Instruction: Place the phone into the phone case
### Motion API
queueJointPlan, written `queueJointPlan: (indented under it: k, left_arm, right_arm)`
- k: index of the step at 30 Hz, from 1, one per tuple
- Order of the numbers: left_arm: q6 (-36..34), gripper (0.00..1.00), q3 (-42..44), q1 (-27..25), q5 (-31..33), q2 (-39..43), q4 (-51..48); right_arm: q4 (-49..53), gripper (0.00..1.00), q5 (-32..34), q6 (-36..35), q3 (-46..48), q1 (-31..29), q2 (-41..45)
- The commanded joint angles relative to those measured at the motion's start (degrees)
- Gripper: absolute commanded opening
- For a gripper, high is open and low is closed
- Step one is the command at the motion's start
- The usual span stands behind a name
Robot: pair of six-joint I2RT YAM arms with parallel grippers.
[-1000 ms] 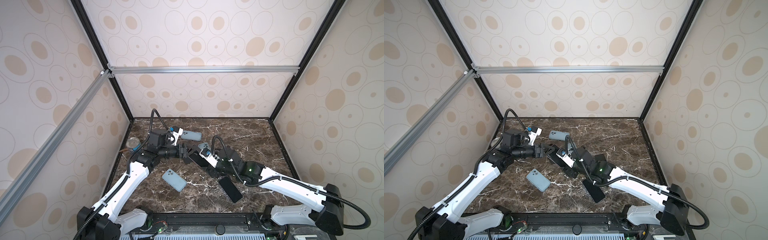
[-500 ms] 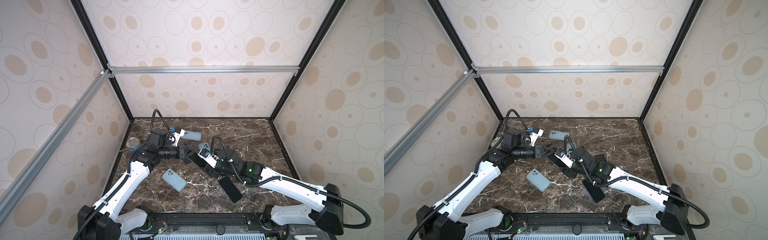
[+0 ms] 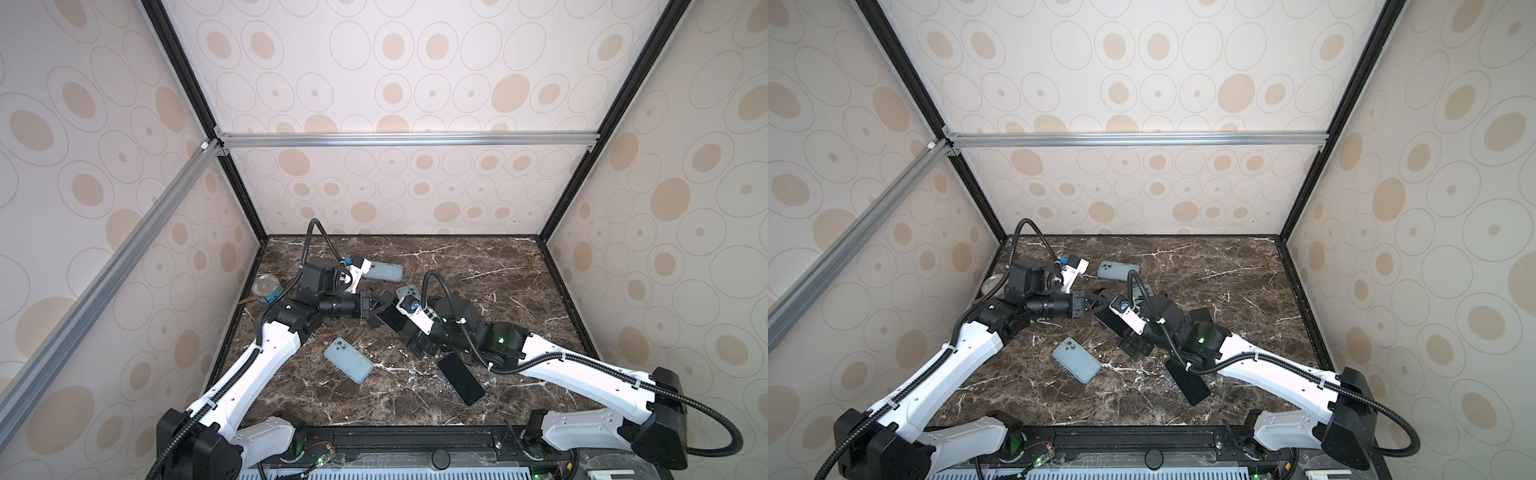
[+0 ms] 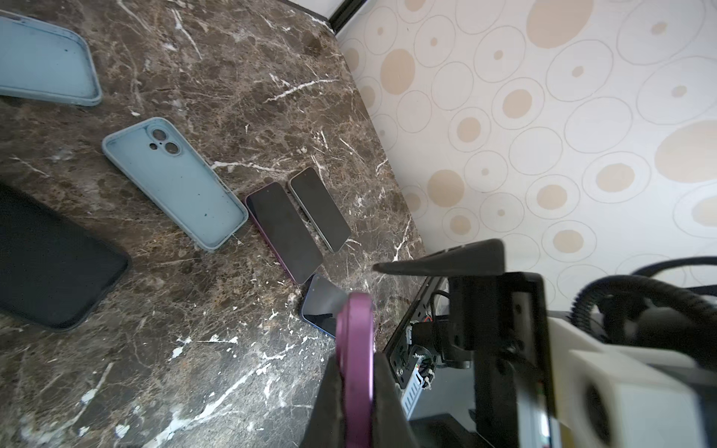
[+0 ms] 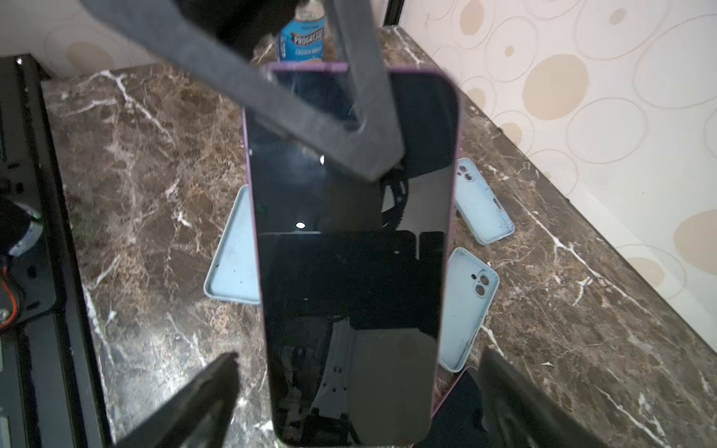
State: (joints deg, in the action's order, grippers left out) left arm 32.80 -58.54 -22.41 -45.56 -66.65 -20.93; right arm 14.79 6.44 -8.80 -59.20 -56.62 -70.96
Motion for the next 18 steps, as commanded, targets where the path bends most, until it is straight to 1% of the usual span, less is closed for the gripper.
queueJointPlan:
  k: [1,7,10,12,16,18]
  left_arm:
    - [1.14,0.0,-3.44,-0.08,2.66,2.14,3.57]
    - [3.18,0.0,-7.04,0.44,6.68,5.17,8.69]
    - [4.03,0.0,-8.54,0.75,8.25,6.8,11.78]
    - [3.11,0.0,-9.88,1.01,10.13,8.11,13.25]
    - [-0.09,0.0,-12.94,1.33,15.08,10.34,15.15]
    - [-0.14,0.0,-12.99,1.33,17.61,11.48,17.95]
  right_arm:
    - [-2.52,1.0,2.07,3.32,-3.91,-0.34,1.73]
    - [-7.66,1.0,1.12,7.54,-5.65,0.39,6.66]
    - [-7.96,1.0,-1.0,11.99,-7.14,3.29,9.32]
    - [-7.16,1.0,-3.96,16.17,-8.4,6.33,10.75]
    - [-6.36,0.92,-9.39,23.05,-10.36,12.2,12.85]
    - [-6.17,0.87,-11.31,25.8,-11.26,14.79,13.74]
